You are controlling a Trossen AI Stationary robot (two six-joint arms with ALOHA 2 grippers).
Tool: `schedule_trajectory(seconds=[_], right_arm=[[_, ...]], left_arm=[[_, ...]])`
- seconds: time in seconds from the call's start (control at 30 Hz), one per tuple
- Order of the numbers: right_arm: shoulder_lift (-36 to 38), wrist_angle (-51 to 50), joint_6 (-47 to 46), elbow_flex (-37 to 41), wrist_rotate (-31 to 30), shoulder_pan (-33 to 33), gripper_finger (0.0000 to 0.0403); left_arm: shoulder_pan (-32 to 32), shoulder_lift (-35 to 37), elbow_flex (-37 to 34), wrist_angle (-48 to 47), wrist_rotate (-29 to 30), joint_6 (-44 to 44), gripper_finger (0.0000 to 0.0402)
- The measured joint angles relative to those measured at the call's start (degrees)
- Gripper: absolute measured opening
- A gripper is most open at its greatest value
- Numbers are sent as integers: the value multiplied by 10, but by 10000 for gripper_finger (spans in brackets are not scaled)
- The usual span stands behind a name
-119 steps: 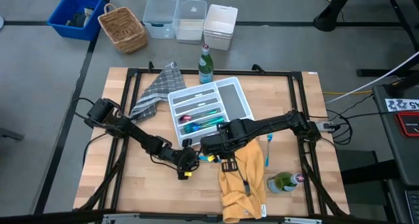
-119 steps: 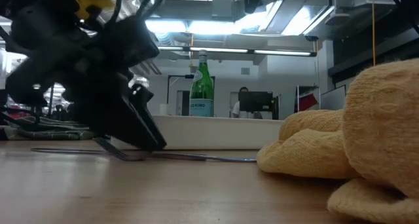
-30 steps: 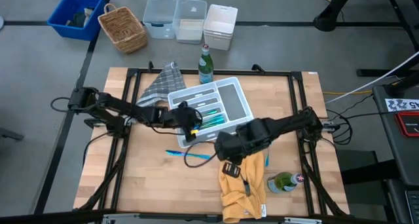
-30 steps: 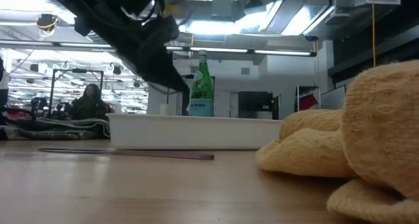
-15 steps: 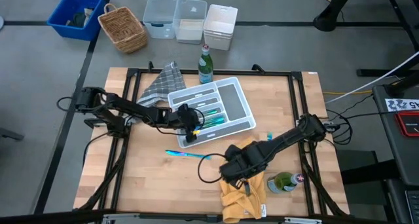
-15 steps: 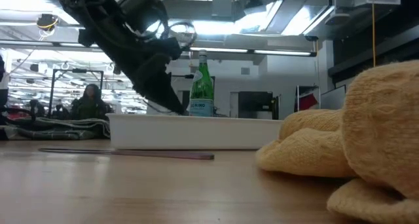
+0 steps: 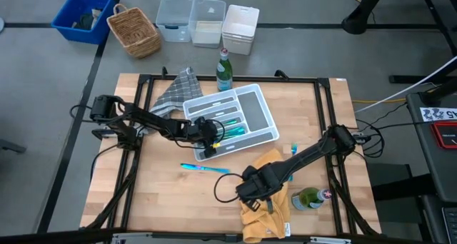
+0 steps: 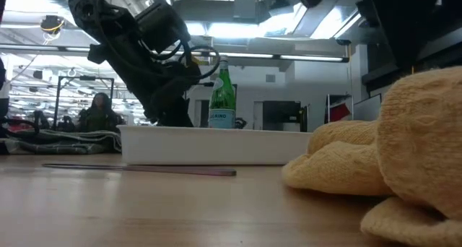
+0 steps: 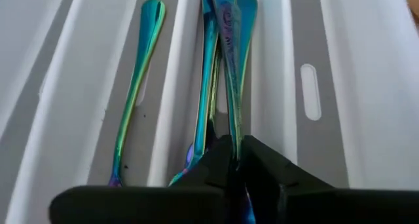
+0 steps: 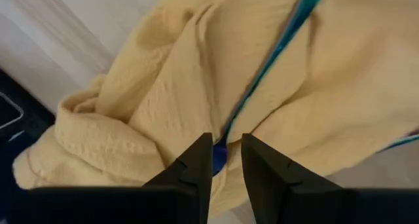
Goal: Sort silverware
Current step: Put the fork in the silverware tray
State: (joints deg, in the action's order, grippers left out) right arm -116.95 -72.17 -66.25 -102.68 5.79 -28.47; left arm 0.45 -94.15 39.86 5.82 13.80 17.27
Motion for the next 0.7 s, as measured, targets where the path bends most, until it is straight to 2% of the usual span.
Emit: schedule_trajectory(seconds=[0.3, 0.7], right_arm=[[0, 46, -30, 63, 14, 0, 83], [0, 122, -44, 144, 30, 0, 83]], left_arm=[[0, -1, 0, 7, -1, 45, 113], [-1, -1, 0, 8, 1, 45, 123]])
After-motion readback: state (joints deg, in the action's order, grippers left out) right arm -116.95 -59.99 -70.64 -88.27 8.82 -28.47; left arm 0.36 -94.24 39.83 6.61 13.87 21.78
